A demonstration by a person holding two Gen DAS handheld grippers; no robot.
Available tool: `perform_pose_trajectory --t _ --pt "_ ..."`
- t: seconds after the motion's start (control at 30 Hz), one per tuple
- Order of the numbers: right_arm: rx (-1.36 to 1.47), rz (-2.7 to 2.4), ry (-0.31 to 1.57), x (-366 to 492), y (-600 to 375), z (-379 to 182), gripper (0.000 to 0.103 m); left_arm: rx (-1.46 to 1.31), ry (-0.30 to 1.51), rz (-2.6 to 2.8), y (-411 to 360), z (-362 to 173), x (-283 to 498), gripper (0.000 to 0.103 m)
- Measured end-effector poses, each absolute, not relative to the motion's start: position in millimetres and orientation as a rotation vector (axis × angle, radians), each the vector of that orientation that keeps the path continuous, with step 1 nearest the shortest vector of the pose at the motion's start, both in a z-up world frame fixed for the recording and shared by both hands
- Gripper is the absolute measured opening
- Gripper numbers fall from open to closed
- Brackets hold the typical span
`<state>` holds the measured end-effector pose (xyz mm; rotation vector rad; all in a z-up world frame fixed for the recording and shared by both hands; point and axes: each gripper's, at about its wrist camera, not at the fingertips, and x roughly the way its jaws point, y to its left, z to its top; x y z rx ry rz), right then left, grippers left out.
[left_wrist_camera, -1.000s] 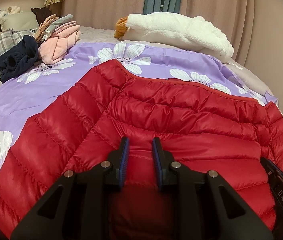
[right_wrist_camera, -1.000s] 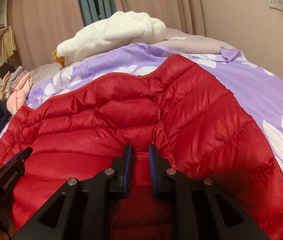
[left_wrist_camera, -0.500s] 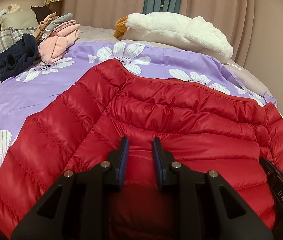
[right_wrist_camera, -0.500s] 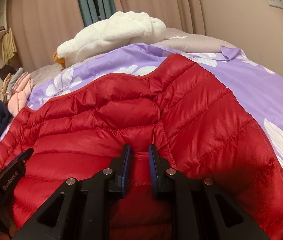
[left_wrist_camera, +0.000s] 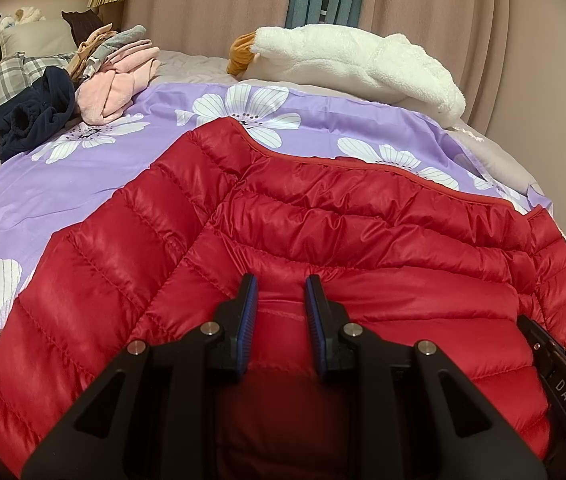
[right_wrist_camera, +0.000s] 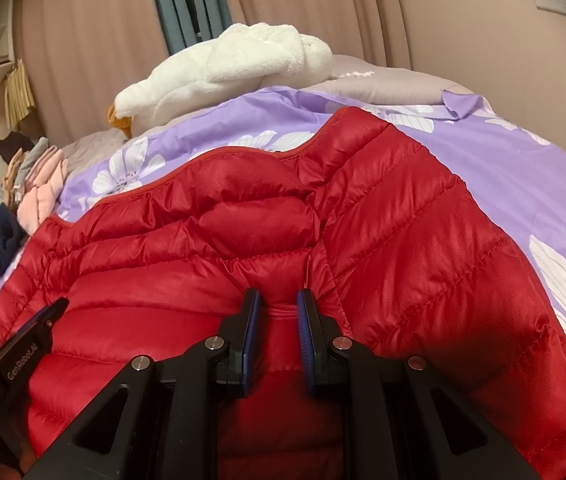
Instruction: Fold large clothes
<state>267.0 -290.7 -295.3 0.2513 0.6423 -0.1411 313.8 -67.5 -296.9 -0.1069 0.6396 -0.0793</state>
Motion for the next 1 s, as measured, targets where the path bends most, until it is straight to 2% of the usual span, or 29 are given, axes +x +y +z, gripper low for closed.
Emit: perform_pose_trajectory --t 1.0 --pt "0.251 -0.143 0.641 267.1 -291.3 -295.6 0.017 -0.109 0.637 -0.081 -64.6 -296.4 312.1 0.027"
